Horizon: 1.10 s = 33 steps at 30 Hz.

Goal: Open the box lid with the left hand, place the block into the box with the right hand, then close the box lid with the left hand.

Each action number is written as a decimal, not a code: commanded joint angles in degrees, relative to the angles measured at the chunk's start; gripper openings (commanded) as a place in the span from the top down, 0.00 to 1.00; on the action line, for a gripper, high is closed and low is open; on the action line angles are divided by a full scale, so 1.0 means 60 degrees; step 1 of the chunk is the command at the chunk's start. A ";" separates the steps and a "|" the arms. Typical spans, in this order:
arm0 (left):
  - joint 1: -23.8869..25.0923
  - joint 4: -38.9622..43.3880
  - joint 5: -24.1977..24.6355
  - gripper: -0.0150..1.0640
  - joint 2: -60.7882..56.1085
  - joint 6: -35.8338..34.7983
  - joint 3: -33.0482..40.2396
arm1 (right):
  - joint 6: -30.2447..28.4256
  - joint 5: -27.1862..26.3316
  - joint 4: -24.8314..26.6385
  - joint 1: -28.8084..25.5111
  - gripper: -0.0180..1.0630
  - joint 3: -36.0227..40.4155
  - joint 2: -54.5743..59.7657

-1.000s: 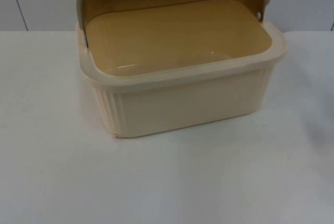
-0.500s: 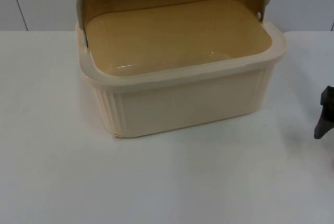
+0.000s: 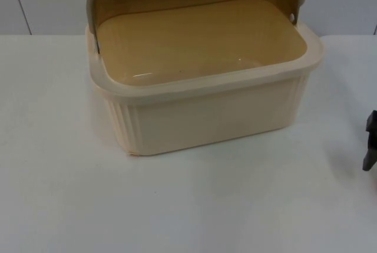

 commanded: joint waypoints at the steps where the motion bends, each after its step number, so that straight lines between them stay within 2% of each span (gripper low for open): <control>1: -0.0064 0.0057 -0.0031 0.05 -0.0035 -0.0102 -0.0067 | 0.0007 0.0097 -0.0077 0.0031 0.06 0.0185 0.0030; 3: -0.0064 0.0057 -0.0031 0.05 -0.0035 -0.0102 -0.0067 | 0.0102 0.0058 -0.0077 0.0031 0.19 0.0302 0.0030; 5: -0.0064 0.0057 -0.0028 0.05 -0.0035 -0.0140 -0.0067 | 0.0124 0.0100 -0.0227 0.0031 0.45 0.0316 0.0030; 6: -0.0064 0.0057 -0.0028 0.05 -0.0035 -0.0140 -0.0067 | 0.0124 0.0100 -0.0227 0.0031 0.45 0.0316 0.0030; 8: -0.0064 0.0057 -0.0028 0.05 -0.0035 -0.0140 -0.0067 | 0.0253 0.0100 -0.0258 0.0031 0.85 0.0316 0.0030; 9: -0.0064 0.0057 -0.0028 0.05 -0.0035 -0.0140 -0.0067 | 0.0430 0.0100 -0.0298 0.0031 0.98 0.0316 0.0030; 14: -0.0064 0.0057 -0.0028 0.05 -0.0035 -0.0140 -0.0067 | 0.0351 0.0149 -0.0391 0.0031 0.95 0.0290 0.0030; 22: -0.0064 0.0057 -0.0047 0.05 -0.0035 -0.0175 -0.0067 | 0.0351 0.1028 -0.1738 0.0031 0.95 -0.0397 -0.0487; 27: -0.0064 -0.0007 -0.0164 0.05 -0.0035 -0.0164 -0.0067 | 0.0171 0.1820 -0.2742 0.0031 0.95 -0.1371 -0.1356; 33: -0.0064 -0.0033 -0.0164 0.05 -0.0035 -0.0164 -0.0067 | 0.0314 0.2237 -0.3167 0.0031 0.95 -0.2295 -0.1700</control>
